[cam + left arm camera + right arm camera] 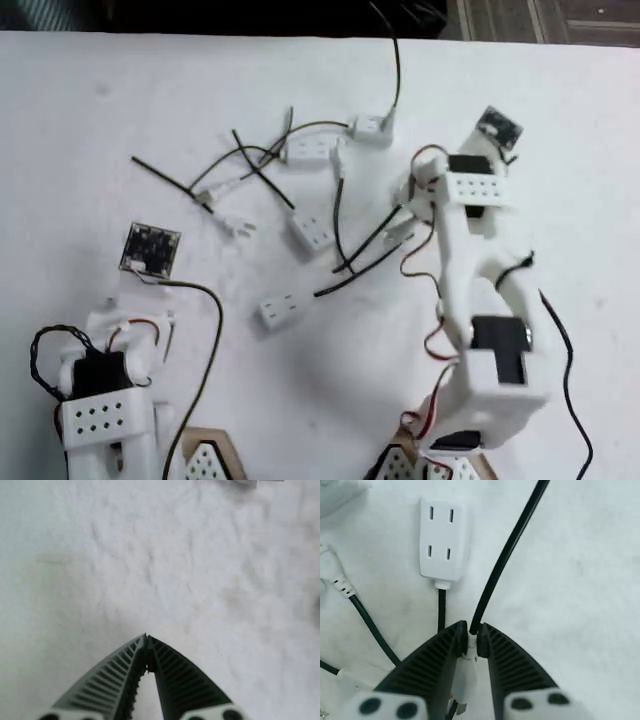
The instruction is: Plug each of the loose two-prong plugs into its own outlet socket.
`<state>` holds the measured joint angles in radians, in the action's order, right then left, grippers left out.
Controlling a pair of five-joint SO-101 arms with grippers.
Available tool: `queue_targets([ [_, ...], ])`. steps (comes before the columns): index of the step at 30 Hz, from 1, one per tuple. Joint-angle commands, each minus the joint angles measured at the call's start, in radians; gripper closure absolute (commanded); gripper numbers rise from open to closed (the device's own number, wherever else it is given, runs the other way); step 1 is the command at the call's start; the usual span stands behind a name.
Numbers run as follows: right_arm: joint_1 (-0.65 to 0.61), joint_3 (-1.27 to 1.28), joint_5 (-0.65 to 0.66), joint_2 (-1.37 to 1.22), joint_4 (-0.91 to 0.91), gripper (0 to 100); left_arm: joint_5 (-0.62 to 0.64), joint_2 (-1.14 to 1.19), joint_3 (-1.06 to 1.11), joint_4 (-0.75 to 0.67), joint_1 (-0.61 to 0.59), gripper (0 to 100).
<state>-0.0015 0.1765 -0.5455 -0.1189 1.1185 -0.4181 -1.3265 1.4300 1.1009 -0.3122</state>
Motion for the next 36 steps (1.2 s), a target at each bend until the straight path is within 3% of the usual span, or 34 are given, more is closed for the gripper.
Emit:
queue_targets([
  [1, 0.041, -0.017, 0.107, 0.14, 0.045, 98.1, -0.011, -0.013, 0.0, -0.003, -0.002, 98],
  [4, 0.053, -0.017, 0.275, 0.191, 0.064, 98.1, -0.011, -0.013, 0.0, -0.003, -0.002, 98],
  [7, 0.047, -0.015, 0.528, 0.213, 0.131, 98.1, -0.011, -0.013, 0.0, -0.003, -0.002, 98],
  [11, -0.01, 0.008, 0.853, 0.202, 0.242, 98.1, -0.011, -0.013, 0.0, -0.003, -0.002, 98],
  [14, -0.081, 0.08, 0.994, 0.193, 0.277, 98.1, -0.011, -0.013, 0.0, -0.003, -0.002, 98],
  [25, -0.237, 0.295, 1.034, 0.193, 0.039, 97.6, -0.011, -0.013, 0.0, -0.003, -0.002, 98],
  [31, -0.239, 0.295, 1.03, 0.194, 0.068, 84.5, -0.011, -0.013, 0.0, -0.003, -0.002, 98],
  [36, -0.243, 0.273, 1.026, 0.209, 0.196, 83.4, -0.011, -0.013, 0.0, -0.003, -0.002, 98],
])
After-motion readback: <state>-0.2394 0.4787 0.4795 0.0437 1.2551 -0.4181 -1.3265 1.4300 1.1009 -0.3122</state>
